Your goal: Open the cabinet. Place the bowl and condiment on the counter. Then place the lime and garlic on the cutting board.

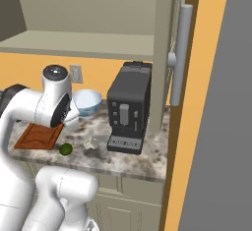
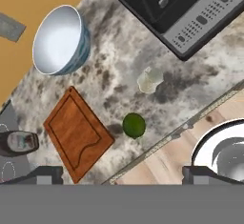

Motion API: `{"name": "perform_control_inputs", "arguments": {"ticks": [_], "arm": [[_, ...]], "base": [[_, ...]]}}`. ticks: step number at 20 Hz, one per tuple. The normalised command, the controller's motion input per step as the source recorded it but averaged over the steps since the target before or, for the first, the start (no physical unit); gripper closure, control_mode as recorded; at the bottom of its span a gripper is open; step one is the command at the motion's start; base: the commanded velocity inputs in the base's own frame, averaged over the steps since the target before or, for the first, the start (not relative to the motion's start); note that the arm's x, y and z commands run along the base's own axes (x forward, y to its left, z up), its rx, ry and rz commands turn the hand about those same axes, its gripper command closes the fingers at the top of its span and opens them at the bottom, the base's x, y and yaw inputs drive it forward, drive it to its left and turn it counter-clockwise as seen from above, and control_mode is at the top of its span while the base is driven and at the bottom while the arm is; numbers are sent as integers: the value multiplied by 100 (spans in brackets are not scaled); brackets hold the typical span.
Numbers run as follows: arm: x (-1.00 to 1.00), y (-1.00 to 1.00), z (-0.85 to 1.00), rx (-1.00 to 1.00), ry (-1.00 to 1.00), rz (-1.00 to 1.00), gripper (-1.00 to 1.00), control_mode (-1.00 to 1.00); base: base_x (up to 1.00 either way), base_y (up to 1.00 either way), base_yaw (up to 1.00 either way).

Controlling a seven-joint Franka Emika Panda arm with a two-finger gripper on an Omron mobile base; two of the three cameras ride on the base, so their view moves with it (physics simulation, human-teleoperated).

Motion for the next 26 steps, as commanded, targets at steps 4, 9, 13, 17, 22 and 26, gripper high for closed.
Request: {"name": "perform_control_inputs", "arguments": {"ticks": [4, 9, 13, 17, 22, 26], "arm": [[-59, 33, 0, -24, 0, 28, -100, -100], [-77, 14, -1, -23, -9, 25, -100, -100], [-20, 0, -7, -10, -12, 27, -100, -100], [0, 0, -23, -5, -10, 30, -100, -100], [7, 1, -13, -7, 2, 24, -100, -100], [38, 10, -3, -15, 11, 4, -100, -100]], "base": [[0, 0, 0], [0, 0, 0], [0, 0, 0], [0, 0, 0], [0, 0, 0], [0, 0, 0]]}}
